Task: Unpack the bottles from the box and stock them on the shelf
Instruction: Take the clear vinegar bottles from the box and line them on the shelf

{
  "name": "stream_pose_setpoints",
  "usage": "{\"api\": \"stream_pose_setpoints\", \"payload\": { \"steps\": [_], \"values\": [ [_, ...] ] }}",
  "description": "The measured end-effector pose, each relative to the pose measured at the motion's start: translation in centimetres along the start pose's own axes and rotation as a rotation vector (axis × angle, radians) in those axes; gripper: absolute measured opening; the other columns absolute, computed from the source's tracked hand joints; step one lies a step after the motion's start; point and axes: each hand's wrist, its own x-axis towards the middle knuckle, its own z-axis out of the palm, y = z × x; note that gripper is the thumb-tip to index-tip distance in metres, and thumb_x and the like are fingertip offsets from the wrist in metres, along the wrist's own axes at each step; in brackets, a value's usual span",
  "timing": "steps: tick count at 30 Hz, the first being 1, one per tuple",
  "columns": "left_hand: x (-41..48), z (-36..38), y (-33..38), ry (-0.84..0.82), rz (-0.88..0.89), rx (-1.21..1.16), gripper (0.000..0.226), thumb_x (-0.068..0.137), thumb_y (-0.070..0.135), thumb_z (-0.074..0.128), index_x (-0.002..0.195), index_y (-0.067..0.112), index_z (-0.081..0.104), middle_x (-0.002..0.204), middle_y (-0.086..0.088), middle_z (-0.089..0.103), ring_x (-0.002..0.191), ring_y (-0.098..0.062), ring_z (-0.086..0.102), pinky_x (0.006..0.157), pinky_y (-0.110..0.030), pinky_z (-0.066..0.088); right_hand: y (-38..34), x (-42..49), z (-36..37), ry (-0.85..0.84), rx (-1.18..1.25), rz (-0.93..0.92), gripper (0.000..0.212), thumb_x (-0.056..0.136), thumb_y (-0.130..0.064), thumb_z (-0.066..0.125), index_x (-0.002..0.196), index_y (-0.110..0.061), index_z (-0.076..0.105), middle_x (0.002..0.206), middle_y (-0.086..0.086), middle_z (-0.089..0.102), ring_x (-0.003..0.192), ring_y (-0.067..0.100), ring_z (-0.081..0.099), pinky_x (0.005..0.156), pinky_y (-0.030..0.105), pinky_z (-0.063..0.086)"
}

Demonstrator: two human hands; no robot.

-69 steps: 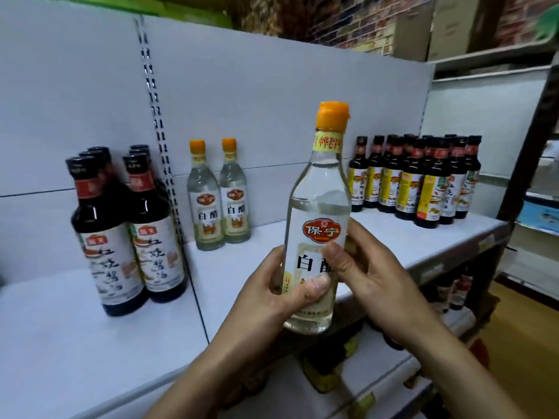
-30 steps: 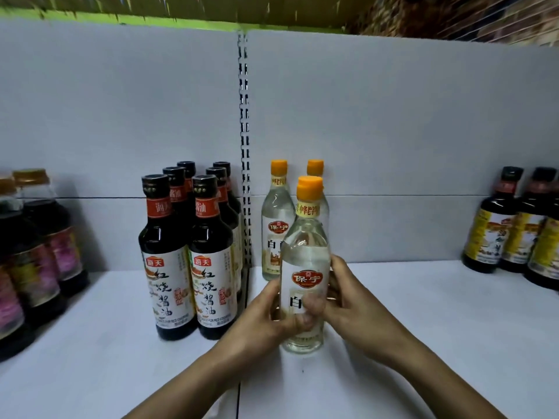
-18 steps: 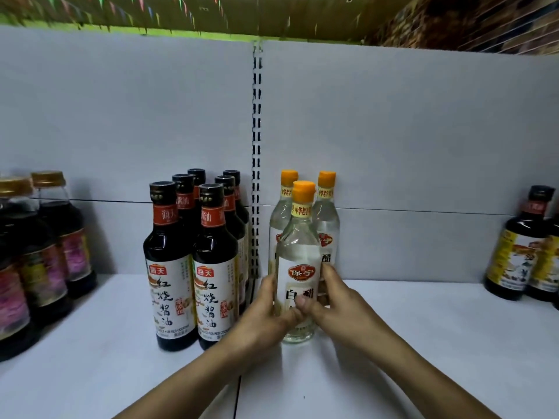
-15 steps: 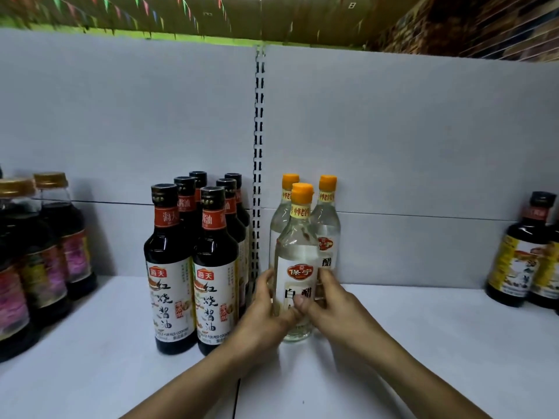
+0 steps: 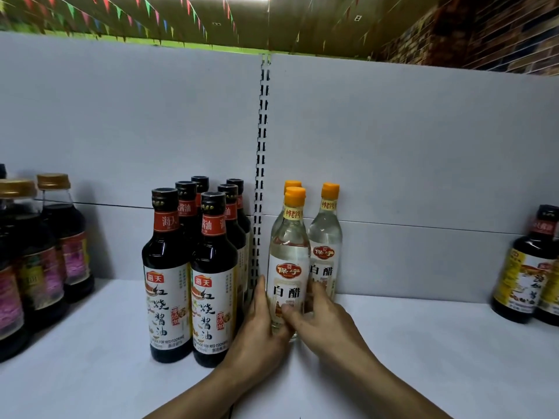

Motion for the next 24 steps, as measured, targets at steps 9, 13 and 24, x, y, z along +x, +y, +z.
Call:
{"api": "stream_pose_setpoints", "payload": {
  "steps": [9,13,24],
  "values": [
    [0.1,0.5,-0.7,-0.032,0.019,0.135,0.091,0.104,0.037,0.047,0.156,0.033,-0.028,0.17,0.013,-0.011,0.156,-0.005,-0.011,0.13,-0.039,0.008,0.8,-0.1,1.0,0.038,-0.077,-0.025,0.063,0.089,-0.065,0.048,0.144,-0.04,0.031,0.129,-0.003,0.068,0.114,0.025,0.067,0.094,0.039,0.055],
    [0.5,0.5,-1.3,-0.034,0.017,0.104,0.092,0.099,0.033,0.047,0.154,0.044,-0.027,0.17,0.017,0.002,0.157,-0.006,-0.002,0.129,-0.043,0.018,1.2,0.1,1.2,0.059,-0.071,-0.034,0.052,0.093,-0.061,0.051,0.138,-0.039,0.036,0.127,-0.002,0.069,0.114,0.025,0.067,0.093,0.039,0.055],
    [0.3,0.4,-1.0,-0.073,0.011,0.078,0.087,0.106,0.028,0.046,0.157,0.034,-0.024,0.161,0.028,0.008,0.154,0.002,0.004,0.123,-0.022,0.009,2.1,0.8,1.9,0.09,-0.068,-0.071,0.059,0.092,-0.061,0.051,0.143,-0.038,0.033,0.133,-0.003,0.066,0.117,0.025,0.066,0.095,0.041,0.055]
  ]
}}
